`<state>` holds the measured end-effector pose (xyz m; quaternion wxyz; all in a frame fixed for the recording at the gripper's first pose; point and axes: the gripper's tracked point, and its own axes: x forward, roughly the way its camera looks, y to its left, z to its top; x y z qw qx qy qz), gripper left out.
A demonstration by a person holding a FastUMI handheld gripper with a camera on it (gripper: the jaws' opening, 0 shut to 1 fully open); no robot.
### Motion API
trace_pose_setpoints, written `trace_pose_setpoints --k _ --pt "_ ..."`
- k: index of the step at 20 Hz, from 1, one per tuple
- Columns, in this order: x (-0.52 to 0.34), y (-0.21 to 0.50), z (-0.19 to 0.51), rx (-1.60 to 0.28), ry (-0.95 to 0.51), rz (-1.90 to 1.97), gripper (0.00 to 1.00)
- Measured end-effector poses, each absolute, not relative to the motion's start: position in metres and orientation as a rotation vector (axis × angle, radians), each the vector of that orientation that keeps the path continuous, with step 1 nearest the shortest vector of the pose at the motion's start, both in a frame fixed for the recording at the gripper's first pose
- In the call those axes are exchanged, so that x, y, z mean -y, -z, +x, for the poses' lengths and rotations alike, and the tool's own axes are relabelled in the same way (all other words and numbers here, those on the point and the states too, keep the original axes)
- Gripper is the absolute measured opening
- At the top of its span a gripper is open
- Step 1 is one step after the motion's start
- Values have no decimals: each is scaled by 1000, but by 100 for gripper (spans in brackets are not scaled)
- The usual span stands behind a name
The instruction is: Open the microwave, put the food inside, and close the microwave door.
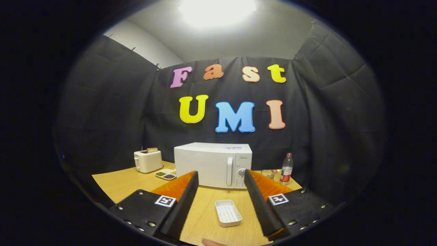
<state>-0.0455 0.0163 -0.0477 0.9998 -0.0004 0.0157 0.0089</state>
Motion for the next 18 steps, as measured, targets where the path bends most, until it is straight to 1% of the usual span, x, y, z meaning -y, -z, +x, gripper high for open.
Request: trace_pose_setpoints --k 1,2,18 --pt "-18 47 -47 -34 -23 -7 93" --pt "-20 48 -47 -35 -26 -12 98" --pt "-25 47 -46 -38 -53 26 98"
